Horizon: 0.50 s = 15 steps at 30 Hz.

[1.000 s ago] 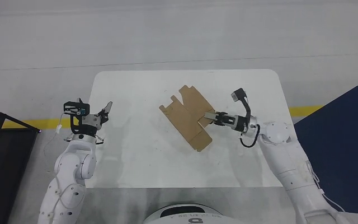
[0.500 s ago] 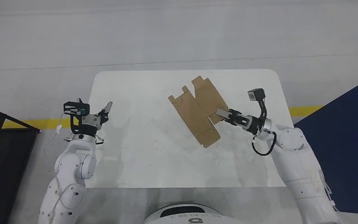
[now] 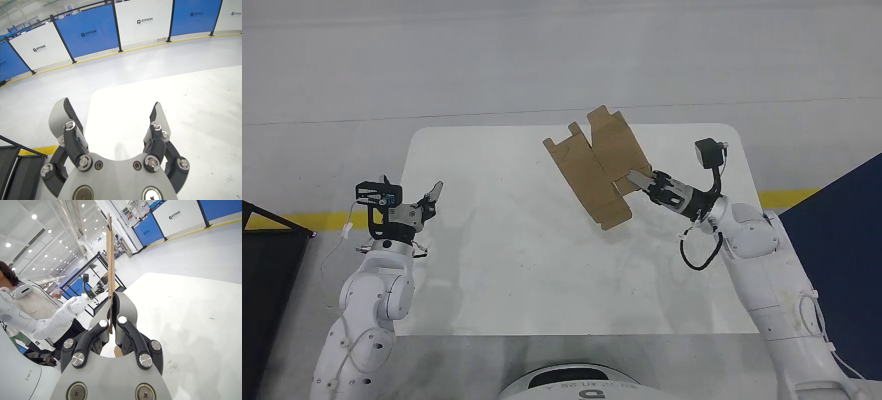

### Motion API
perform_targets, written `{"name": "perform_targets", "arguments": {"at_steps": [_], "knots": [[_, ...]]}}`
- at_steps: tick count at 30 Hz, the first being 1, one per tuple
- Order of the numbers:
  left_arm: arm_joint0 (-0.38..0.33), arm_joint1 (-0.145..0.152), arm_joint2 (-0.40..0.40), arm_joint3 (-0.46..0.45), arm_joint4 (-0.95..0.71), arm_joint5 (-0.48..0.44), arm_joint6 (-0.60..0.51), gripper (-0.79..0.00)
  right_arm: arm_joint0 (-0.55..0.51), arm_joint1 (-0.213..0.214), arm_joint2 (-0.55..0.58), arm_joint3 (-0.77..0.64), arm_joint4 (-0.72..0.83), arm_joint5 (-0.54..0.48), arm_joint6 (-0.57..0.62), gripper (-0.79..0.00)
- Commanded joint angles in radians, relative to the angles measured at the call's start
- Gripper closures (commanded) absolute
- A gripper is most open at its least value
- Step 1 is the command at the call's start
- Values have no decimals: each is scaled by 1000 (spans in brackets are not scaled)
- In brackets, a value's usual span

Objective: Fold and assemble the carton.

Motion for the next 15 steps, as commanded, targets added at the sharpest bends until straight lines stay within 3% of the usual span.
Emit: {"name": "perform_targets", "arguments": {"at_steps": [1,13,15], "knots": [[0,0,0,0,0,0,0,-785,8,0,-8,7,12,5,-2,0],[0,0,0,0,0,0,0,-785,6,-2,-16,3,19,14,-8,0],[0,0,0,0,0,0,0,-785,17,-12,-84,-1,186,52,-3,0]]}}
